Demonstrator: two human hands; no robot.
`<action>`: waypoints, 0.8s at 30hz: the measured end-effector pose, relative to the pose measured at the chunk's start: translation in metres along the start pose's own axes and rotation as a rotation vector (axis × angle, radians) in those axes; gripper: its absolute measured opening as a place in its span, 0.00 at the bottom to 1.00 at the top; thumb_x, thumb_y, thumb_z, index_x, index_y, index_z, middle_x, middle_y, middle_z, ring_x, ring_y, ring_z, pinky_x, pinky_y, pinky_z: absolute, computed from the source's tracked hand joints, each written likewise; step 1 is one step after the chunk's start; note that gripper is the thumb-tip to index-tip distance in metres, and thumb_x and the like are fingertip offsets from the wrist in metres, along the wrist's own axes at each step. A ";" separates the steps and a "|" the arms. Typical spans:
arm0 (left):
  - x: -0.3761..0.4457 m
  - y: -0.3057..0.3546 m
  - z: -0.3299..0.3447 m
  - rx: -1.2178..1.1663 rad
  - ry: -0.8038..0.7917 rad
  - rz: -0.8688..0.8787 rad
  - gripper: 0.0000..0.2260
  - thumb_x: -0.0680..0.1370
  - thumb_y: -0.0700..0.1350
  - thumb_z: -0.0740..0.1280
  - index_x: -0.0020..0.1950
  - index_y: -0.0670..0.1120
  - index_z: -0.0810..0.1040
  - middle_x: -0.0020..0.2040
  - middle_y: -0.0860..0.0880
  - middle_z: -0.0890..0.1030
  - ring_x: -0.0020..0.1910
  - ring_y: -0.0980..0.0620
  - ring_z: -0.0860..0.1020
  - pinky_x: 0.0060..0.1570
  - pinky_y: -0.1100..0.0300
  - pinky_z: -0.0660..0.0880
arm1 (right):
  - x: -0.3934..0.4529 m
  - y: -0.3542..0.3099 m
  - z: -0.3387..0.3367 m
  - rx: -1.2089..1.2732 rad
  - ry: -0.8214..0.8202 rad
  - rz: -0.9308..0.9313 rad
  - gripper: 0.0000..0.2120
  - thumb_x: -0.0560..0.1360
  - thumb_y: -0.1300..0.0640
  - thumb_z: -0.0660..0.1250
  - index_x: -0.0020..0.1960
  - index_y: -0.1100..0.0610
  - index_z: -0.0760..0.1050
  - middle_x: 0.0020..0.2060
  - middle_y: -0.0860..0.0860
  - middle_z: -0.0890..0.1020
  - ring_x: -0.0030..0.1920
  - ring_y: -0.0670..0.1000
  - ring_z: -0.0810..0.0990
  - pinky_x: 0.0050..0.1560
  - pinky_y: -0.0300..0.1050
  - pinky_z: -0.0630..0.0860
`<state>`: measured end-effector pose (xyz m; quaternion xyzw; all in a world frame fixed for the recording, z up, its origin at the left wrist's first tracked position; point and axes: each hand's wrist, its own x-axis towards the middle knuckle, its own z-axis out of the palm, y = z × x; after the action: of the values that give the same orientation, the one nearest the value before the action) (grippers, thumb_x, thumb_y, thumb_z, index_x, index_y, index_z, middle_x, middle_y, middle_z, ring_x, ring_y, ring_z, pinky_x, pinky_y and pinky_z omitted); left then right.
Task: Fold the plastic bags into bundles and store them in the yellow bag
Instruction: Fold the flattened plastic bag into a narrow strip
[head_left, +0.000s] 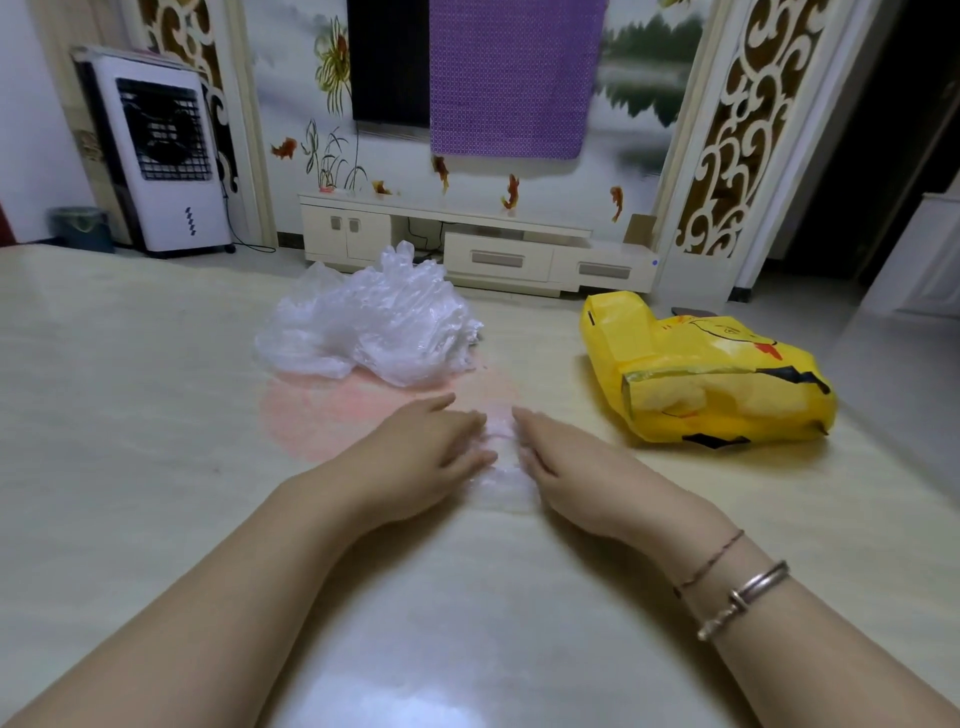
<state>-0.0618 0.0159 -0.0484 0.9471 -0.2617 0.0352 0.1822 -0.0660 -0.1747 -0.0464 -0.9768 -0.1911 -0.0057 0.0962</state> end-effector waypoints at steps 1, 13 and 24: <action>0.000 -0.002 0.002 0.049 -0.087 -0.022 0.24 0.81 0.59 0.56 0.74 0.50 0.64 0.76 0.52 0.64 0.78 0.51 0.52 0.73 0.59 0.51 | 0.000 0.004 0.001 -0.022 -0.086 0.022 0.26 0.83 0.49 0.49 0.78 0.57 0.50 0.78 0.54 0.55 0.77 0.50 0.54 0.75 0.47 0.53; -0.003 -0.010 -0.008 -0.020 -0.173 -0.093 0.48 0.63 0.77 0.57 0.78 0.60 0.49 0.77 0.65 0.43 0.76 0.61 0.38 0.76 0.52 0.40 | -0.011 0.024 -0.018 0.138 -0.057 0.009 0.36 0.78 0.36 0.53 0.79 0.51 0.45 0.78 0.44 0.48 0.77 0.41 0.44 0.74 0.40 0.44; -0.007 -0.003 -0.014 -0.267 -0.131 -0.057 0.22 0.65 0.61 0.77 0.54 0.60 0.73 0.55 0.63 0.70 0.55 0.66 0.69 0.53 0.66 0.69 | -0.025 0.016 -0.039 0.164 -0.193 -0.043 0.26 0.71 0.49 0.71 0.66 0.43 0.65 0.60 0.41 0.69 0.62 0.41 0.67 0.63 0.39 0.67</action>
<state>-0.0658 0.0273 -0.0373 0.9218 -0.2482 -0.0668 0.2902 -0.0828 -0.2057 -0.0123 -0.9574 -0.2203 0.1016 0.1566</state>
